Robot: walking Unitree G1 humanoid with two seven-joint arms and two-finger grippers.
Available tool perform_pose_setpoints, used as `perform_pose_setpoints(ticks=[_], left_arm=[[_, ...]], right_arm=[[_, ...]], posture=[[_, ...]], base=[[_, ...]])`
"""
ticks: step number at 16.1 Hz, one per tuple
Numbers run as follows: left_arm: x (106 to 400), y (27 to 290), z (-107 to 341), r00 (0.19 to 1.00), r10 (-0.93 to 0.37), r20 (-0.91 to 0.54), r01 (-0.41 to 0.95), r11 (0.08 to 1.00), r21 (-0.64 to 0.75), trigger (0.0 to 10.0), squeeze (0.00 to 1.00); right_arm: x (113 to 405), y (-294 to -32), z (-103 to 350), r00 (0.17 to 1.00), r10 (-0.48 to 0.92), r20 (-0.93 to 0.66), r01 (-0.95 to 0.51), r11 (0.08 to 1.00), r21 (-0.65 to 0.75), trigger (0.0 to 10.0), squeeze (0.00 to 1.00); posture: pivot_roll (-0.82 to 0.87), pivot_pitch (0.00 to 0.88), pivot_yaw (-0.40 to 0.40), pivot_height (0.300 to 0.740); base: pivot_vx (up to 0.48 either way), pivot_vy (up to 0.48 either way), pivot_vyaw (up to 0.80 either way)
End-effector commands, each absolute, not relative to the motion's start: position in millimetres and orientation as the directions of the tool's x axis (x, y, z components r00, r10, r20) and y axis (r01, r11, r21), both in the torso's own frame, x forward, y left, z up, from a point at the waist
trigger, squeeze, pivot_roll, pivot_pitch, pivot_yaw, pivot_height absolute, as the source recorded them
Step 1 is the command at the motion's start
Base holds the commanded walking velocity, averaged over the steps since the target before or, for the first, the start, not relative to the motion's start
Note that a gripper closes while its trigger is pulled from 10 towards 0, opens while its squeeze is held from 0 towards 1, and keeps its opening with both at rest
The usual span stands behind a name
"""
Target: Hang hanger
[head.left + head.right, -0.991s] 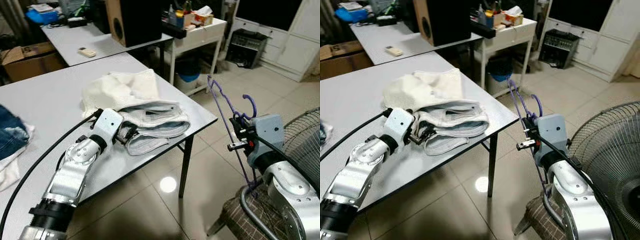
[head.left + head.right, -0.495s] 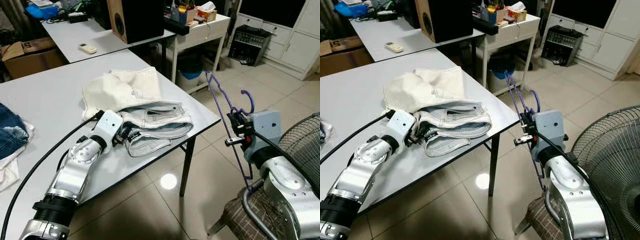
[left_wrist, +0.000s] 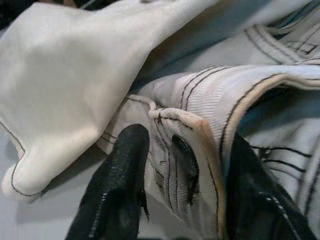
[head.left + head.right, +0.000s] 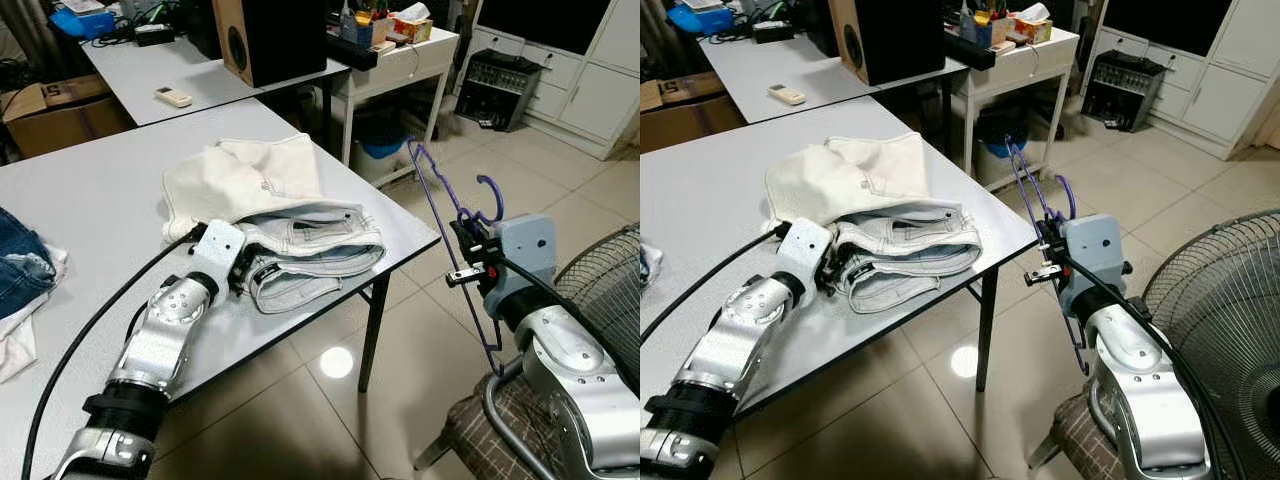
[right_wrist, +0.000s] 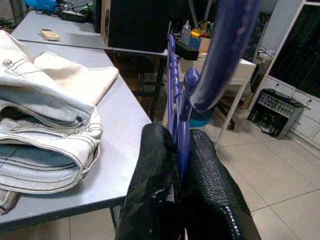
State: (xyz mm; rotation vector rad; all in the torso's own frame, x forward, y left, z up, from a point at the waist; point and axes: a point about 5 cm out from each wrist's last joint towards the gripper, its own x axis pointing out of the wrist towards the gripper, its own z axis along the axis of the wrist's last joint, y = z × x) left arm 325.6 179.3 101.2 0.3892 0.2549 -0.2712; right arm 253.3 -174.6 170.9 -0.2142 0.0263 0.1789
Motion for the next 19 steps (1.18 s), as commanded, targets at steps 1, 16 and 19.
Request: perform_pose_setpoints(ticks=[1, 16, 19], left_arm=[[329.8, 182.6, 105.3, 0.941, -0.172, -0.291, 0.27, 0.901, 0.34, 0.0, 0.0], [397.6, 185.4, 283.7, 0.955, -0.292, 0.055, 0.172, 0.694, 0.699, 0.0, 0.0], [397.2, 170.1, 302.4, 0.916, -0.4, -0.034, 0.28, 0.575, 0.769, 0.0, 0.0]], right_arm=[[254.4, -171.3, 173.9, 0.982, 0.186, -0.026, -0.187, 0.96, -0.211, 10.0, 0.0], [201.5, -166.1, 194.8, 0.728, 0.683, -0.057, -0.678, 0.707, -0.199, 10.0, 0.0], [202.9, -165.9, 194.4, 0.731, 0.681, -0.046, -0.675, 0.712, -0.195, 10.0, 0.0]], posture=[[-0.23, 0.0, 0.032, 0.74], [-0.23, 0.0, 0.059, 0.74], [-0.21, 0.0, 0.086, 0.74]], base=[[0.0, 0.0, 0.0], [0.0, 0.0, 0.0], [0.0, 0.0, 0.0]])
